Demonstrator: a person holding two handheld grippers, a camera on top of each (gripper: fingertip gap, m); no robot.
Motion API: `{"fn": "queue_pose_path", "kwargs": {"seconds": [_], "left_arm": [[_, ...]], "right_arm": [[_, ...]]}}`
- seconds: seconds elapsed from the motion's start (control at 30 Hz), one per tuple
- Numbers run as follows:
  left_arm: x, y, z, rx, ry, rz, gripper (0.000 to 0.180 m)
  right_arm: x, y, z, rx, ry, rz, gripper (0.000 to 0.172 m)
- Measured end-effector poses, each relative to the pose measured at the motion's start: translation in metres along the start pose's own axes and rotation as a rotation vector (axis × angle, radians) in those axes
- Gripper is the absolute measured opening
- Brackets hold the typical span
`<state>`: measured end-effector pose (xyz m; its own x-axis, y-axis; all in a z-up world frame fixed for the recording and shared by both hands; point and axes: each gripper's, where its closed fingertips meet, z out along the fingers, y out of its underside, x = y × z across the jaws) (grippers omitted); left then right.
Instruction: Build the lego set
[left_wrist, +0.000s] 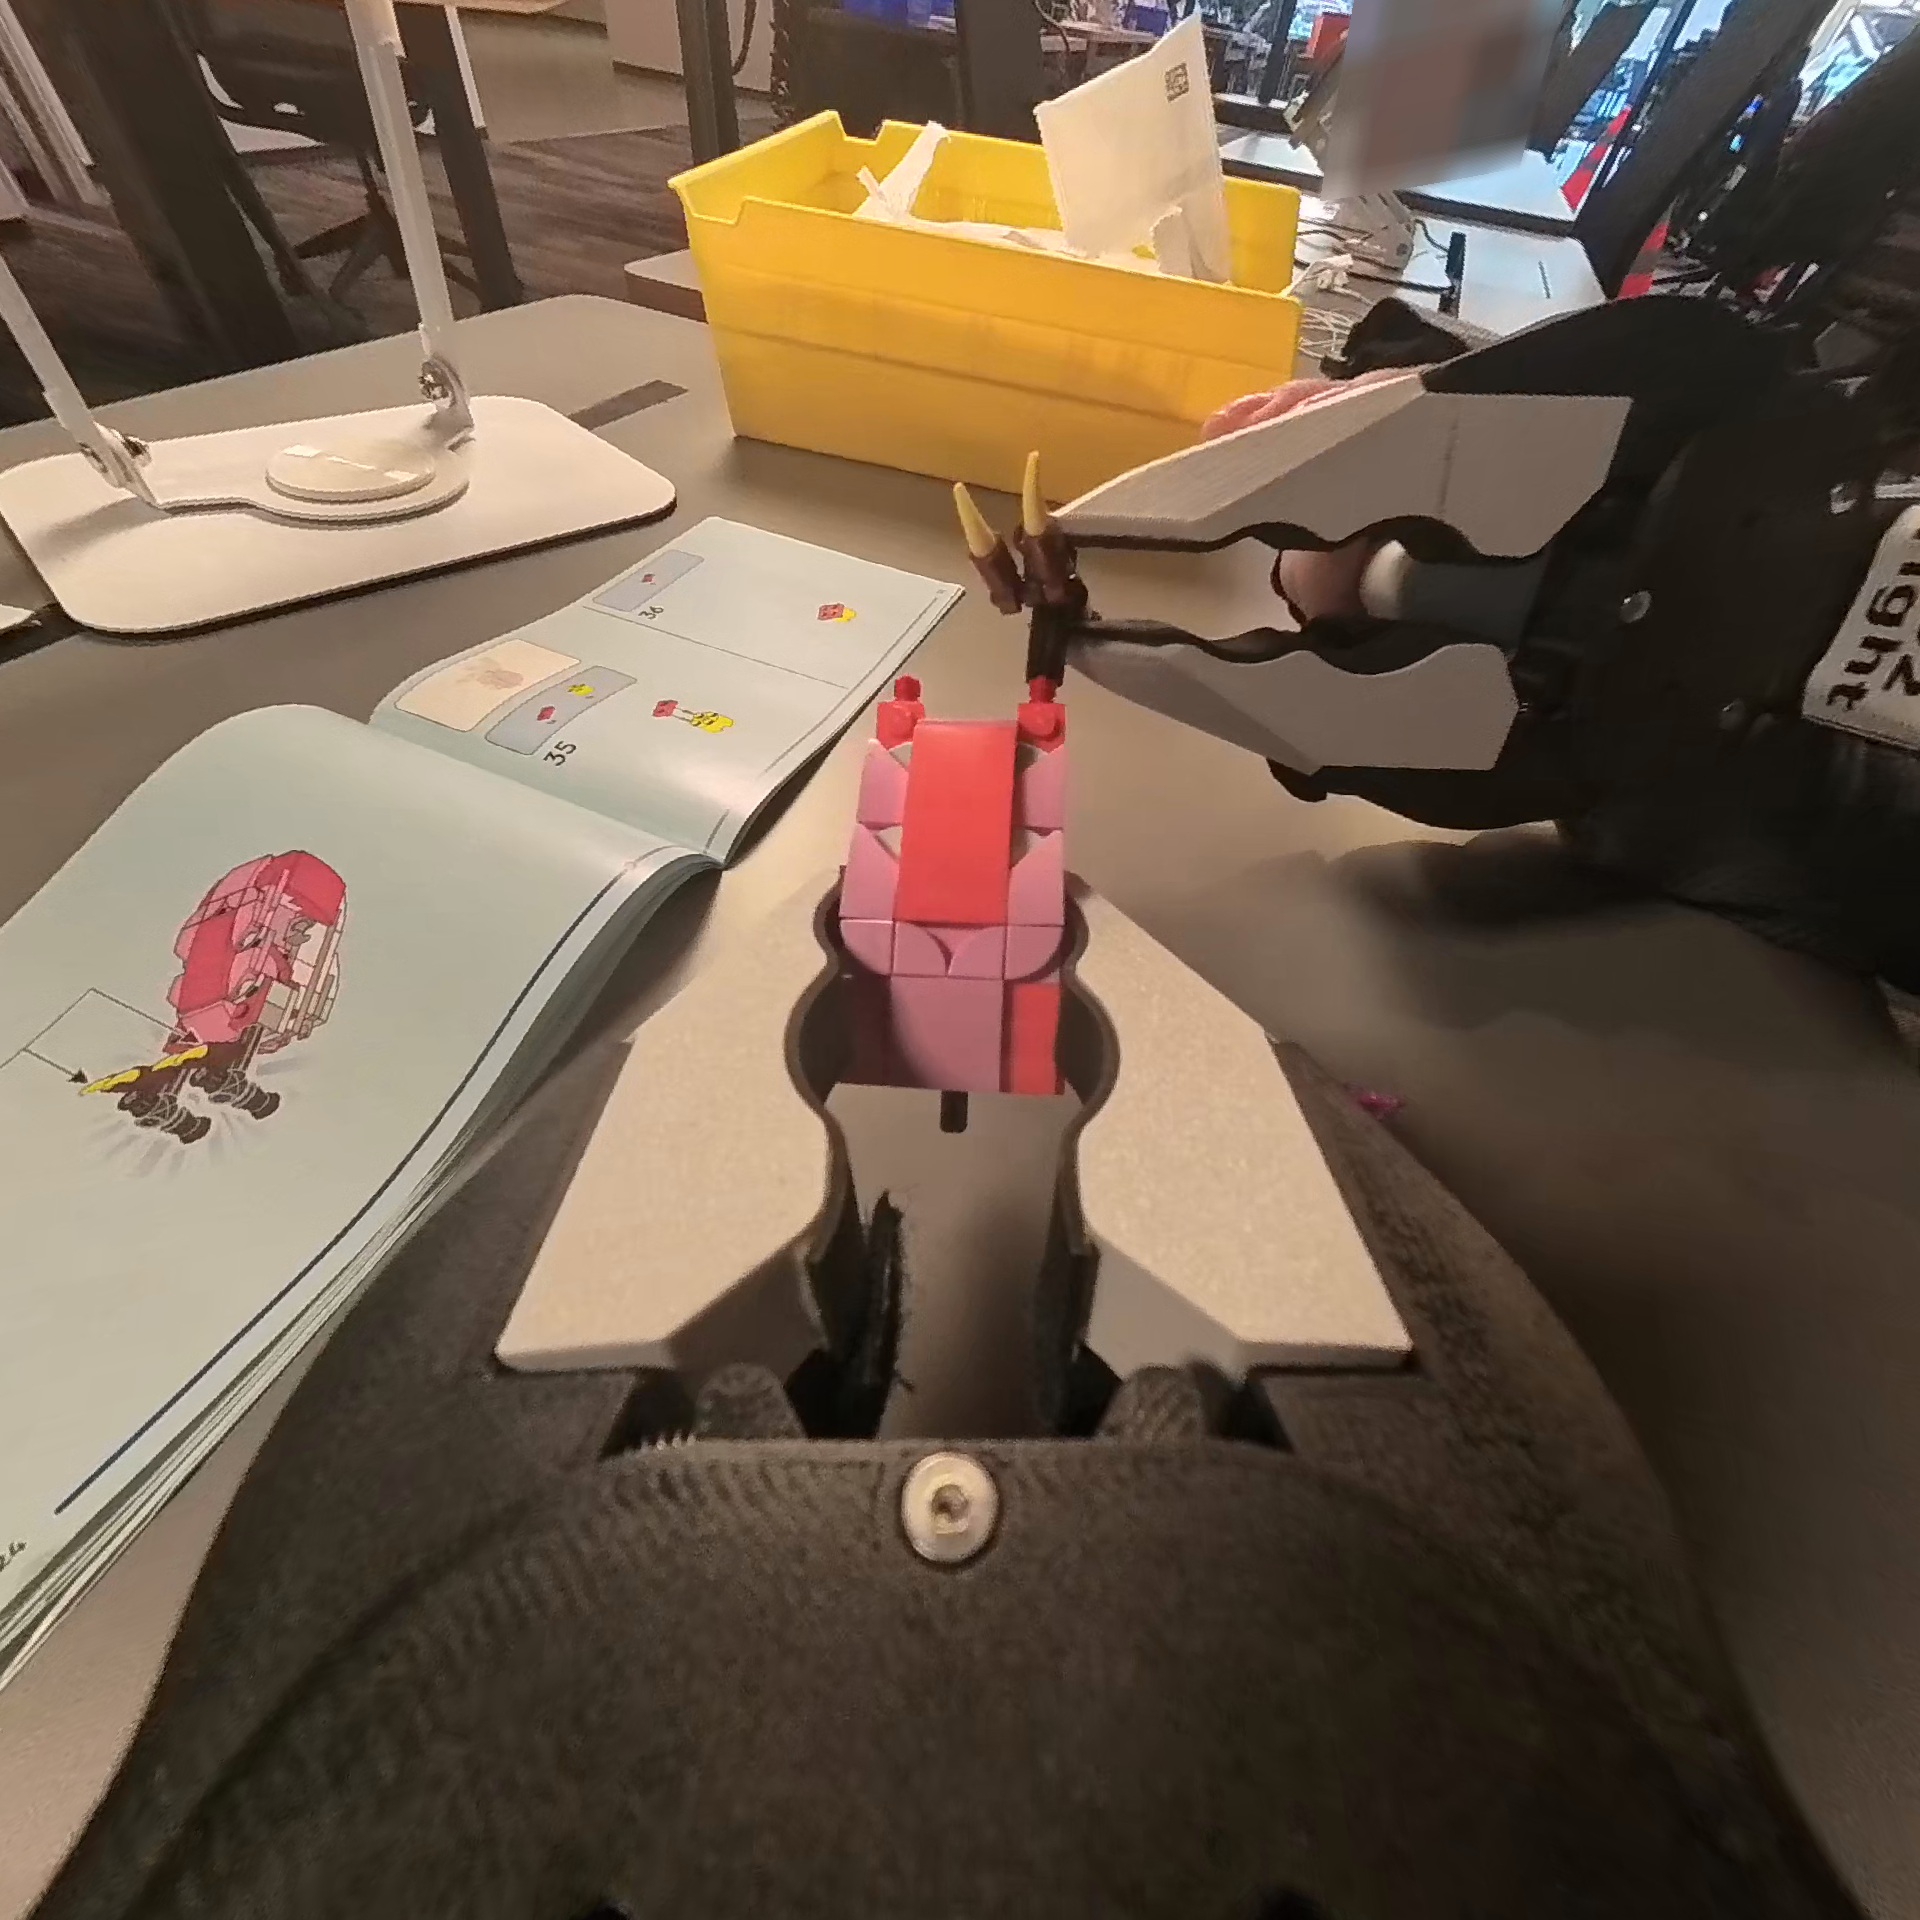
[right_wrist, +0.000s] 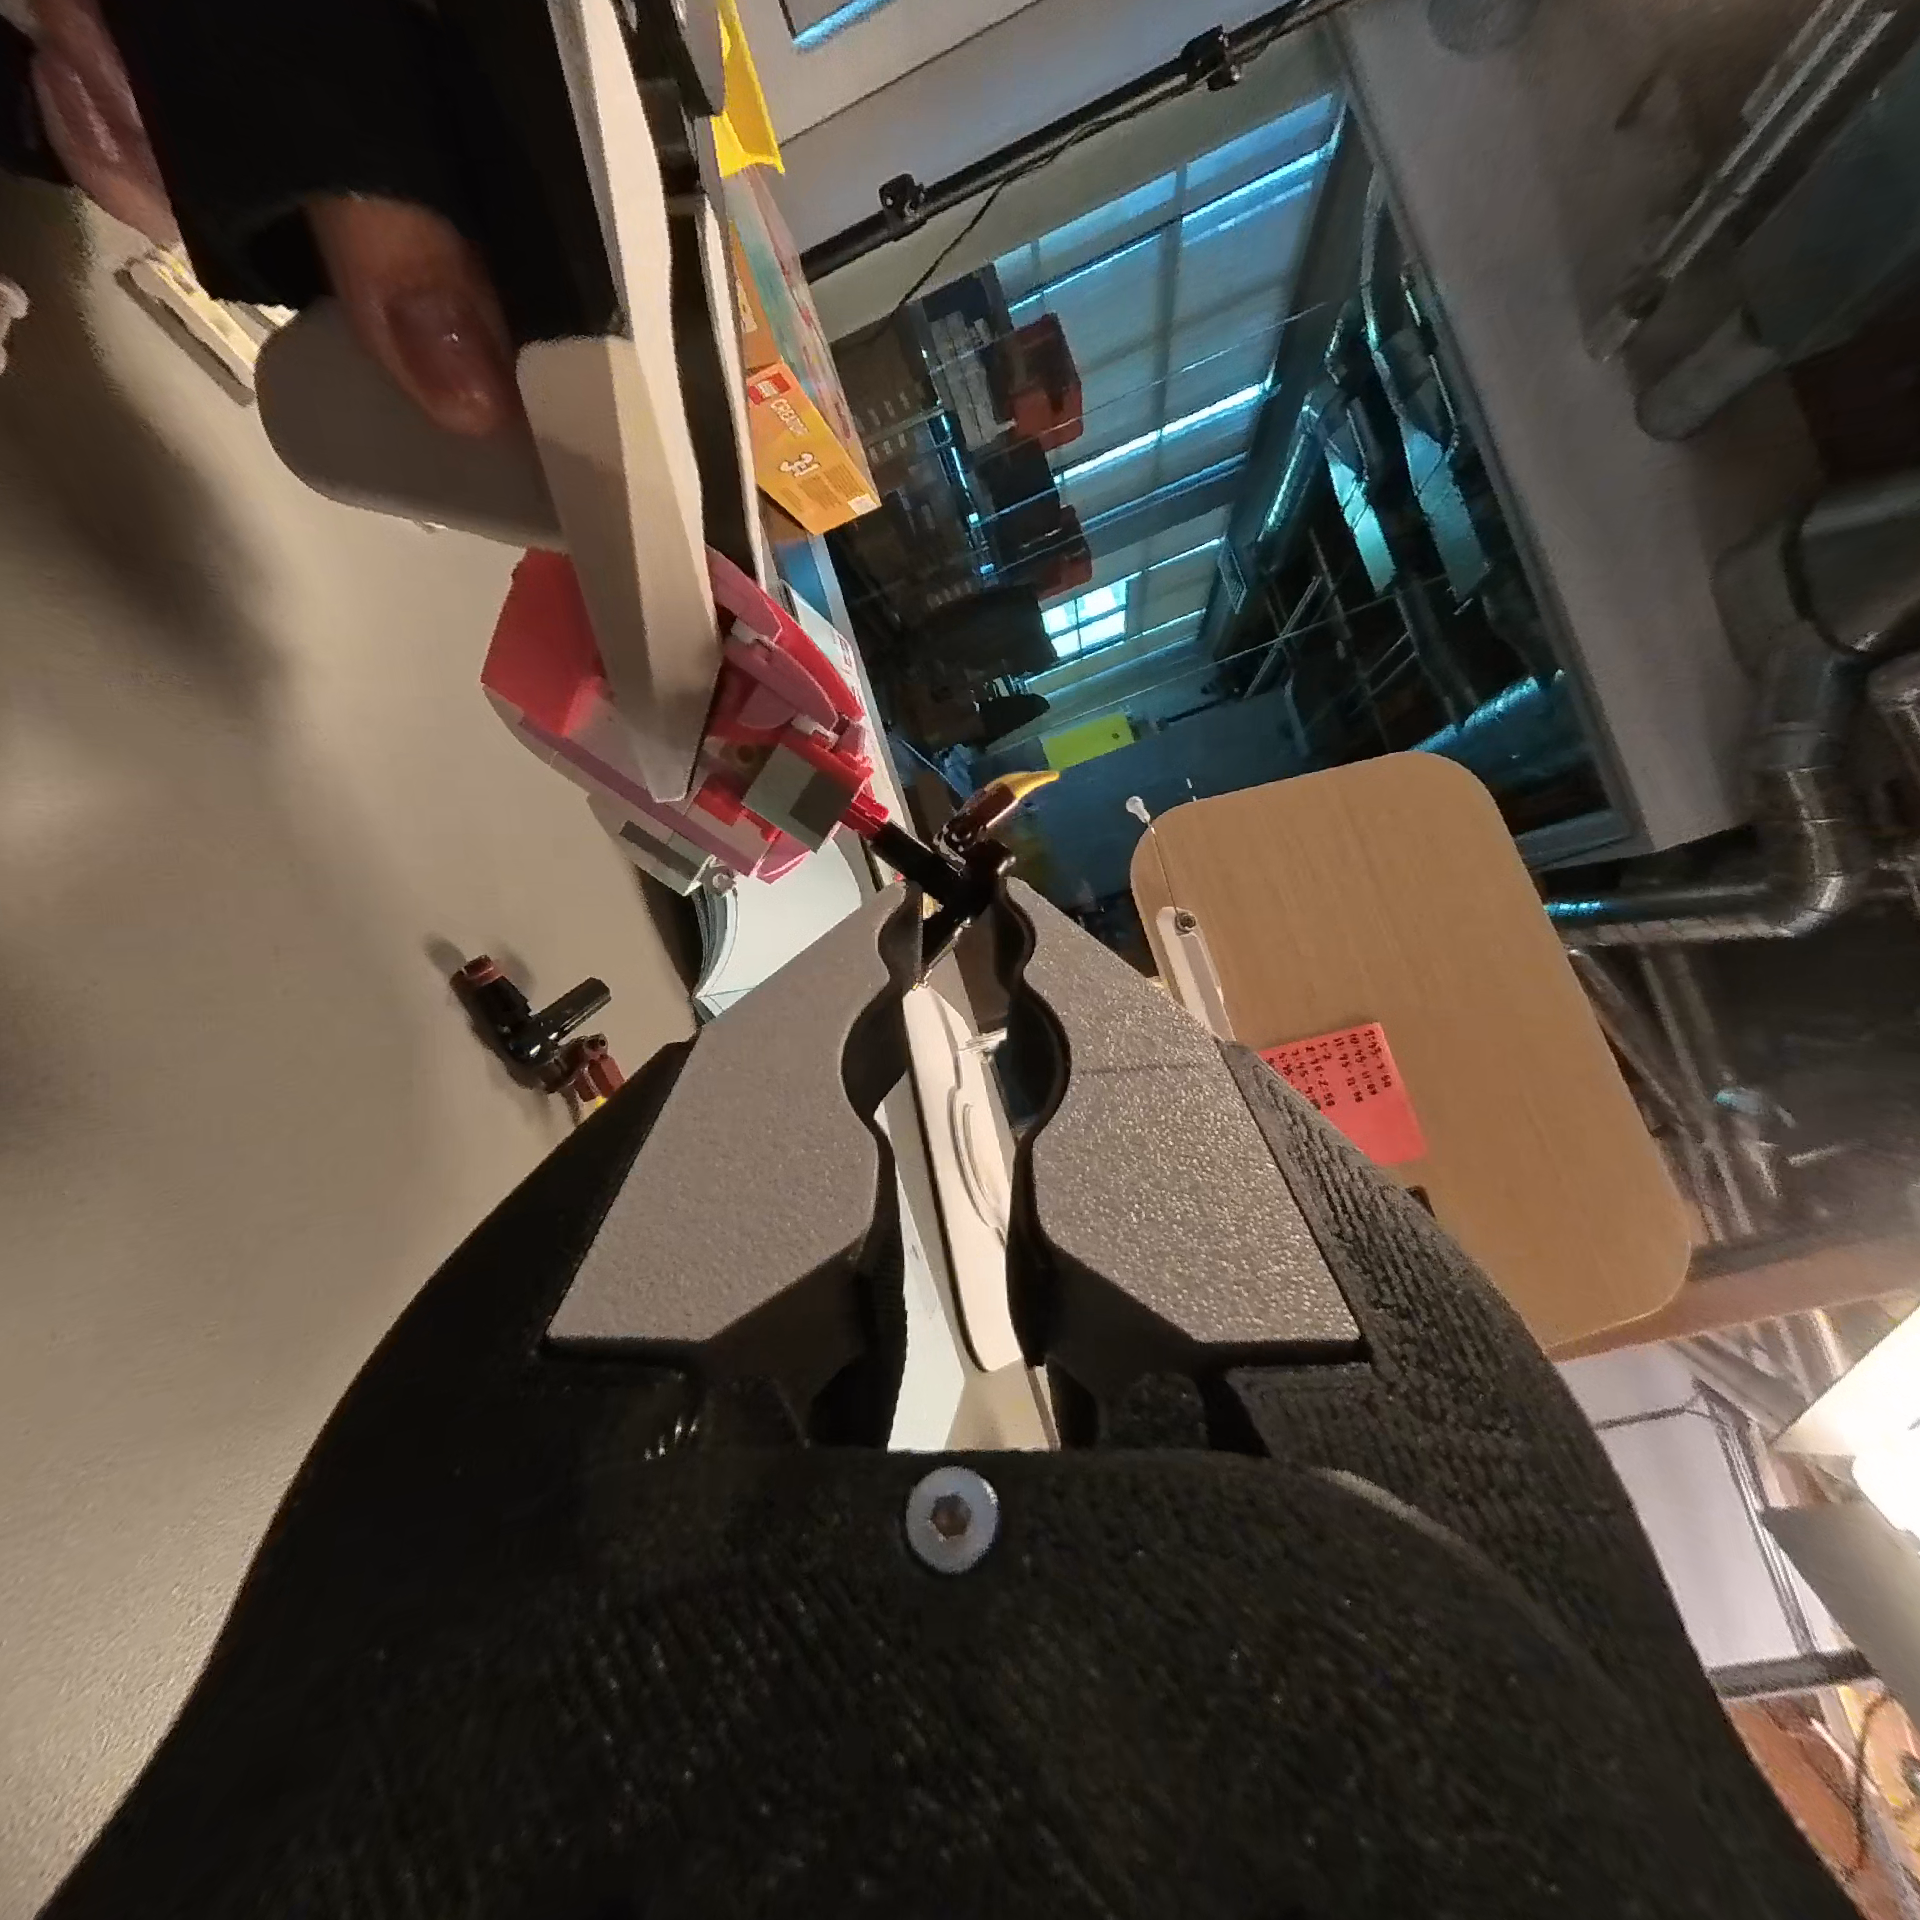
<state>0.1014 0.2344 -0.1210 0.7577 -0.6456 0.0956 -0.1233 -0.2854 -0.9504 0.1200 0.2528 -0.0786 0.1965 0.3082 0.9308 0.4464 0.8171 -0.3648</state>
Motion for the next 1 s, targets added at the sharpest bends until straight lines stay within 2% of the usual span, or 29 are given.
{"fn": "queue_pose_path", "kwargs": {"seconds": [0.23, 0.6, 0.77, 0.87, 1.0], "left_arm": [[0.004, -0.002, -0.001, 0.015, 0.029, 0.013, 0.033], [-0.003, 0.002, 0.000, -0.012, -0.030, 0.012, 0.033], [0.000, 0.002, 0.000, -0.009, 0.007, -0.005, 0.033], [-0.001, 0.001, -0.001, -0.004, 0.013, -0.021, 0.033], [-0.002, 0.001, -0.001, -0.002, 0.013, -0.036, 0.033]], "right_arm": [[0.001, -0.002, -0.001, 0.012, 0.011, -0.010, 0.010], [-0.001, 0.002, 0.002, -0.034, 0.024, -0.061, 0.011], [-0.001, 0.001, 0.001, -0.019, 0.022, -0.054, 0.010], [-0.002, 0.003, 0.004, -0.020, -0.010, 0.083, 0.011], [-0.009, 0.007, 0.008, 0.011, -0.166, 0.502, 0.010]]}}
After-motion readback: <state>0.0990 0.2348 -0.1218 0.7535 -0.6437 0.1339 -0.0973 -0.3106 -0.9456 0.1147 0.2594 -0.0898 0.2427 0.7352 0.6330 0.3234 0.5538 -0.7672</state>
